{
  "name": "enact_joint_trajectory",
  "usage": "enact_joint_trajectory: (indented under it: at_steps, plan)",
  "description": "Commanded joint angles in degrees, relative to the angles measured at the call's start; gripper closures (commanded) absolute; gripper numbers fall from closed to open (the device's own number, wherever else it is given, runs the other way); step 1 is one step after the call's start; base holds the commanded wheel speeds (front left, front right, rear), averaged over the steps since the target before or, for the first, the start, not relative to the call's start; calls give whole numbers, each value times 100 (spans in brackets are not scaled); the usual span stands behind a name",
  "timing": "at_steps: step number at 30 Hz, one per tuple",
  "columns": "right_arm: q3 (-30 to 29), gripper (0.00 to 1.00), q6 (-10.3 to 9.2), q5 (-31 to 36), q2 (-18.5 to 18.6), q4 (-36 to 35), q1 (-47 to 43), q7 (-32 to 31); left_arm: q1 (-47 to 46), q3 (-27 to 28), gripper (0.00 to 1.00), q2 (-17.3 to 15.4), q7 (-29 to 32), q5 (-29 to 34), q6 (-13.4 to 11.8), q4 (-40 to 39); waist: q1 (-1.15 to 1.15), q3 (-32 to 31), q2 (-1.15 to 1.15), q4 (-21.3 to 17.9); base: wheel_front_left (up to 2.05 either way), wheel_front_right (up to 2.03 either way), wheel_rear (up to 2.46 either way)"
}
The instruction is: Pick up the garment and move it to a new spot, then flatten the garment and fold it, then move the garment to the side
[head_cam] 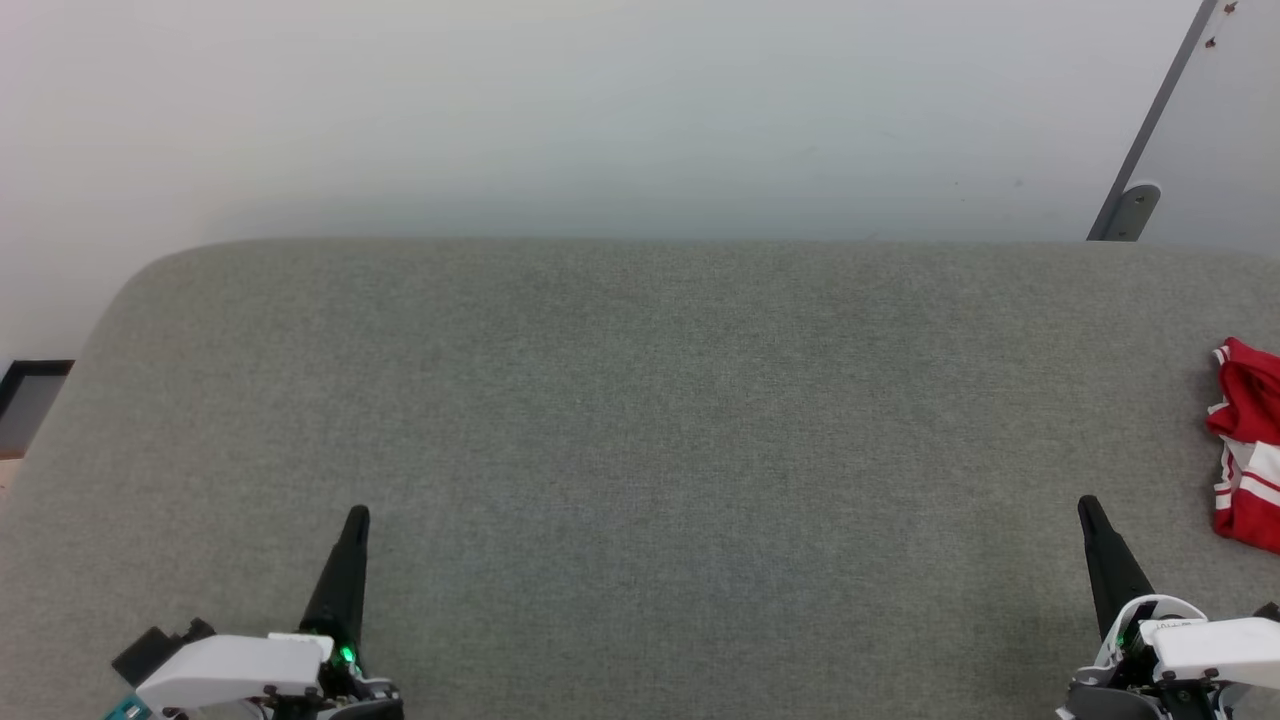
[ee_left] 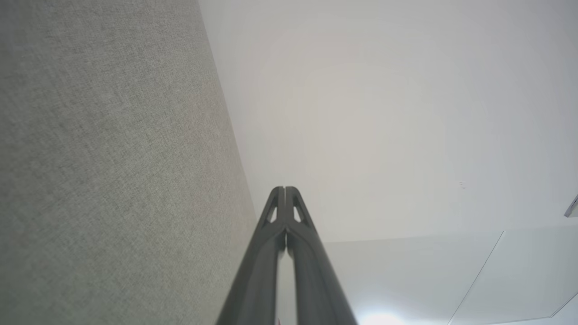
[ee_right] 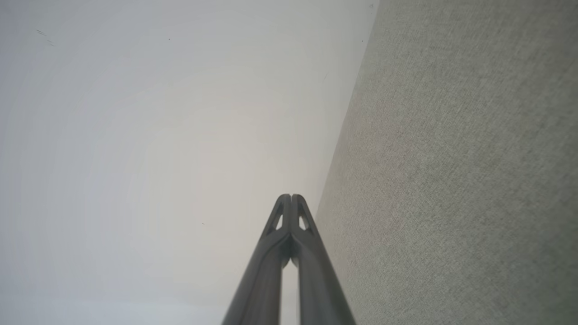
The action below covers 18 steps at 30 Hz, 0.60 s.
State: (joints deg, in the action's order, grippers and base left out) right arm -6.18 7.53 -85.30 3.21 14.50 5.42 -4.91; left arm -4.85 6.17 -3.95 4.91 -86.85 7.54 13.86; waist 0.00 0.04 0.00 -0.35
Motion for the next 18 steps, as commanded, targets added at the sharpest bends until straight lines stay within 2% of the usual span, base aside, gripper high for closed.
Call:
enact_joint_trajectory:
  at_steps: [1, 18]
  plan:
    - [-20, 100, -7, -138, -16, -36, 79, -32, -93, 24, 100, 19, 35, -114, -9, -2, 0, 1, 0, 4, 0, 0, 0]
    - [-42, 100, -8, -719, -46, -60, 120, -183, -171, 53, 100, 119, 185, -556, -10, 22, 0, 14, 0, 35, 0, 0, 0]
